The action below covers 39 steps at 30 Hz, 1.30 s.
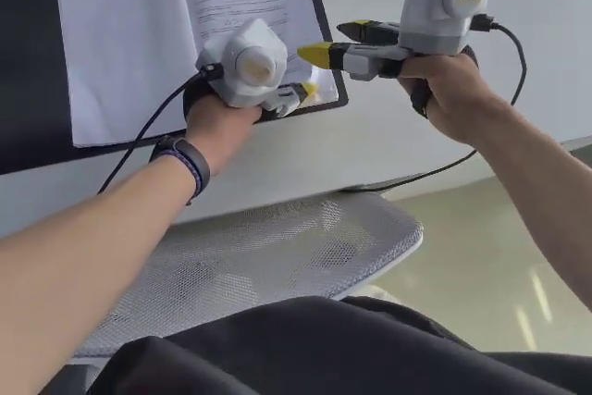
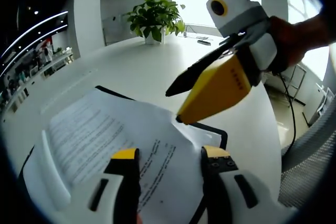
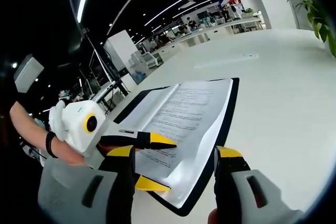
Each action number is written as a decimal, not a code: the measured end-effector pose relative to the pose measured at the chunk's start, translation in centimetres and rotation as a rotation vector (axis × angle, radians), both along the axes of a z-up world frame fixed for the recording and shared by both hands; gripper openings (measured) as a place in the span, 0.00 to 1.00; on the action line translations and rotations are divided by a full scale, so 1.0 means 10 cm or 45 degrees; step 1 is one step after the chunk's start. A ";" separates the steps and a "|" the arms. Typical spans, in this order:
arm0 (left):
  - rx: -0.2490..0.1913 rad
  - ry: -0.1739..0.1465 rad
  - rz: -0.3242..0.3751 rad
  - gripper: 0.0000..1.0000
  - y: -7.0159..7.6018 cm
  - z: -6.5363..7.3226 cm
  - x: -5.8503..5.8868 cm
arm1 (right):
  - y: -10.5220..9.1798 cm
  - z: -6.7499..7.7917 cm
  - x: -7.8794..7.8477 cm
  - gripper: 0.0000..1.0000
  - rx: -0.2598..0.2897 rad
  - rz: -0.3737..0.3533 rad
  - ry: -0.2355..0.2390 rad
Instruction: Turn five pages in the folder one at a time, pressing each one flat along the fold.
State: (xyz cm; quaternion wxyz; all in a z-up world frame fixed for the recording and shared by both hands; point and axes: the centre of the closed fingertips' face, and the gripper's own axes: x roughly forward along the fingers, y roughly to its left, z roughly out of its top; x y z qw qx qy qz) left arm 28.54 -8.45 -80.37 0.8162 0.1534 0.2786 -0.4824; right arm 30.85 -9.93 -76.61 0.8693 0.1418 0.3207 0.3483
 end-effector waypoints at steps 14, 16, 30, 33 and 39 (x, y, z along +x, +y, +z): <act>0.000 0.001 0.000 0.46 0.01 0.00 0.02 | 0.11 -0.12 0.02 0.42 0.080 0.034 0.052; 0.000 0.000 0.000 0.46 0.01 0.00 0.02 | 0.11 -0.12 0.05 0.40 0.109 0.019 0.065; -0.002 0.002 0.004 0.46 0.00 0.00 0.02 | -0.09 -0.25 0.17 0.02 0.285 -0.186 0.209; -0.002 0.001 0.004 0.46 0.00 0.01 0.02 | -0.08 -0.24 0.16 0.01 0.280 -0.187 0.211; -0.001 0.013 0.005 0.46 0.00 0.02 0.02 | -0.07 -0.23 0.15 0.01 0.284 -0.186 0.219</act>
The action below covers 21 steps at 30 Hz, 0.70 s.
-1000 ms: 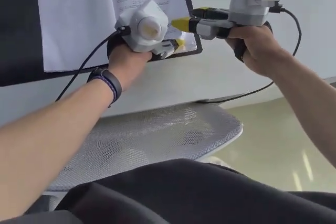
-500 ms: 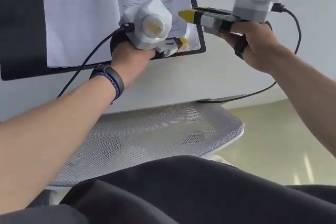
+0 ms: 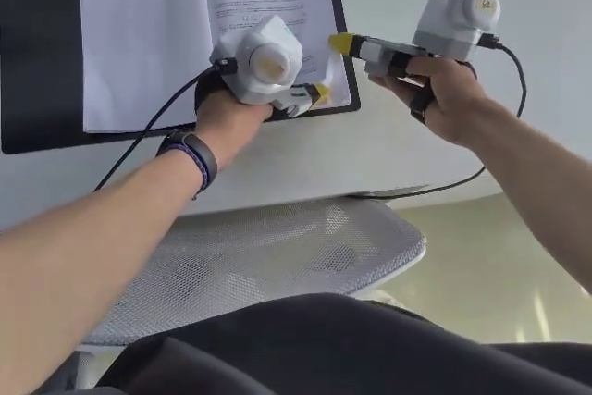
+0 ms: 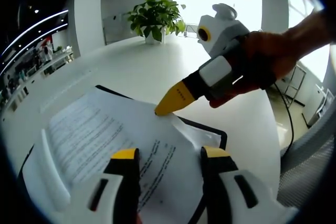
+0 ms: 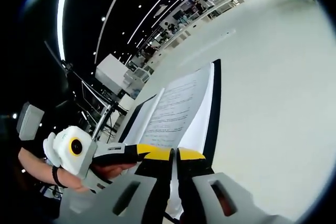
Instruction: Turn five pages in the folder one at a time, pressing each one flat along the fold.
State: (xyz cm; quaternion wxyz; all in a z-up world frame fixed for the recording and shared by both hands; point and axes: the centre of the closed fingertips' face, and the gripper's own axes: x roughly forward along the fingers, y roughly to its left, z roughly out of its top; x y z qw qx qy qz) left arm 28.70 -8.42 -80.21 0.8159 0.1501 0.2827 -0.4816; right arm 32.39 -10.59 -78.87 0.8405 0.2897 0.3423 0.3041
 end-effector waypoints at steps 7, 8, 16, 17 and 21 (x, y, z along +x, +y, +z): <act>-0.005 0.040 0.006 0.50 0.01 0.02 -0.02 | 0.05 0.06 -0.04 0.00 -0.009 0.008 0.002; -0.005 0.052 0.012 0.50 0.02 0.03 -0.03 | 0.06 0.07 -0.04 0.00 -0.013 0.008 0.001; -0.011 0.076 0.045 0.57 0.20 0.18 -0.08 | 0.11 0.20 -0.08 0.00 -0.008 -0.014 -0.011; -0.017 0.071 0.056 0.58 0.23 0.21 -0.06 | 0.12 0.22 -0.08 0.00 -0.008 -0.013 -0.013; -0.021 0.049 0.077 0.58 0.34 0.30 -0.03 | 0.16 0.29 -0.09 0.00 -0.003 -0.012 -0.027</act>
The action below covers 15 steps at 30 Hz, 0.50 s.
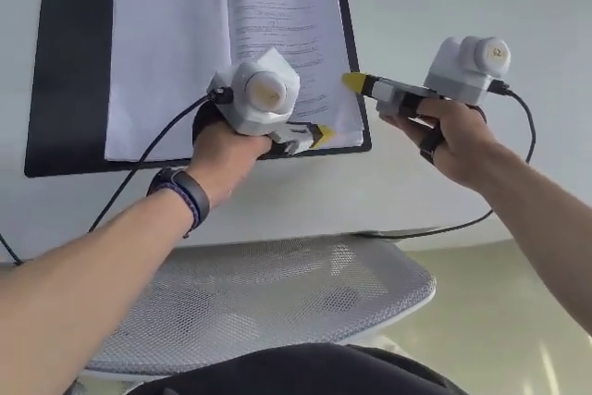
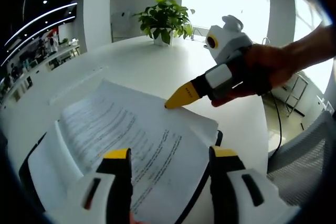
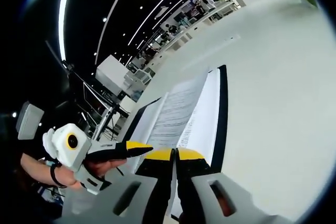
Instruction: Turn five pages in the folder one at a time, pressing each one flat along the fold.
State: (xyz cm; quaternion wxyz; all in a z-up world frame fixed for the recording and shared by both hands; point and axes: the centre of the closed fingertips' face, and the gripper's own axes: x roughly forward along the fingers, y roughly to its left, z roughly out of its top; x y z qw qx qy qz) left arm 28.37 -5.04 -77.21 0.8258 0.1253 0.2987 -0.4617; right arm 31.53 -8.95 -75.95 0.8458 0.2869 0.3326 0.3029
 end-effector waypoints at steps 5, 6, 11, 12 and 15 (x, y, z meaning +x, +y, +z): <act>0.013 -0.015 0.011 0.60 0.14 0.07 0.00 | 0.05 0.08 -0.01 0.00 0.014 -0.005 -0.012; 0.013 -0.020 0.011 0.60 0.17 0.09 0.00 | 0.05 0.12 0.00 0.00 0.018 -0.009 -0.017; -0.003 -0.023 0.048 0.62 0.34 0.19 -0.02 | 0.10 0.26 -0.01 0.00 0.031 -0.002 -0.048; -0.007 -0.022 0.057 0.62 0.39 0.20 -0.03 | 0.11 0.32 0.00 0.00 0.044 0.001 -0.064; -0.001 -0.028 0.080 0.63 0.53 0.23 -0.05 | 0.15 0.45 0.01 0.00 0.077 0.001 -0.100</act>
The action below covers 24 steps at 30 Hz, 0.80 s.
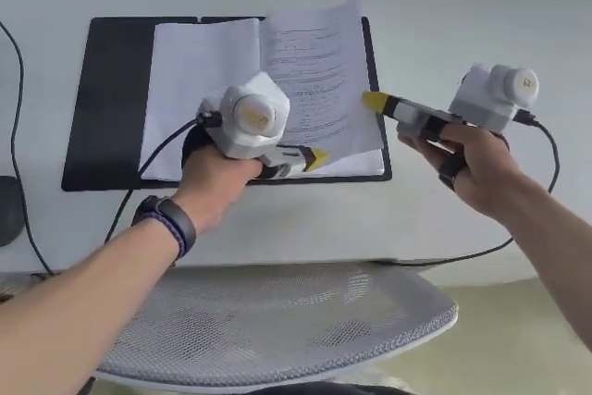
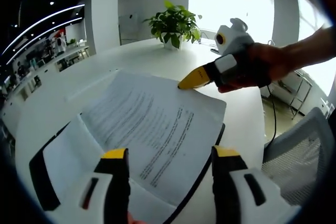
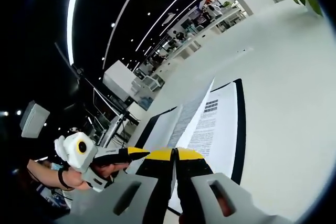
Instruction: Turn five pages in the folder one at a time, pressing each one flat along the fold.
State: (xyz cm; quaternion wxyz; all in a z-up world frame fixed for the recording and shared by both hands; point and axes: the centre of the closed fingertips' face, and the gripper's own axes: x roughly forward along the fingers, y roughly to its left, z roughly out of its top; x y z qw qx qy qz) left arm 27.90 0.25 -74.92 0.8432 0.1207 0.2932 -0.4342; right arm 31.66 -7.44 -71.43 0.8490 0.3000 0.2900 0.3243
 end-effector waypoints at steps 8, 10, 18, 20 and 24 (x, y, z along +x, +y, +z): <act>-0.010 -0.008 0.116 0.64 0.46 0.06 0.00 | 0.24 0.31 0.05 0.00 0.060 0.047 -0.084; -0.009 -0.011 0.141 0.65 0.56 0.08 0.00 | 0.29 0.38 0.06 0.00 0.066 0.069 -0.103; -0.029 -0.015 0.238 0.67 0.92 0.18 -0.06 | 0.59 0.61 0.06 0.00 0.099 0.184 -0.184; -0.034 -0.014 0.263 0.67 1.01 0.20 -0.07 | 0.69 0.65 0.06 0.00 0.115 0.213 -0.205; -0.032 -0.015 0.301 0.68 1.17 0.20 -0.10 | 0.88 0.72 0.05 0.00 0.134 0.267 -0.226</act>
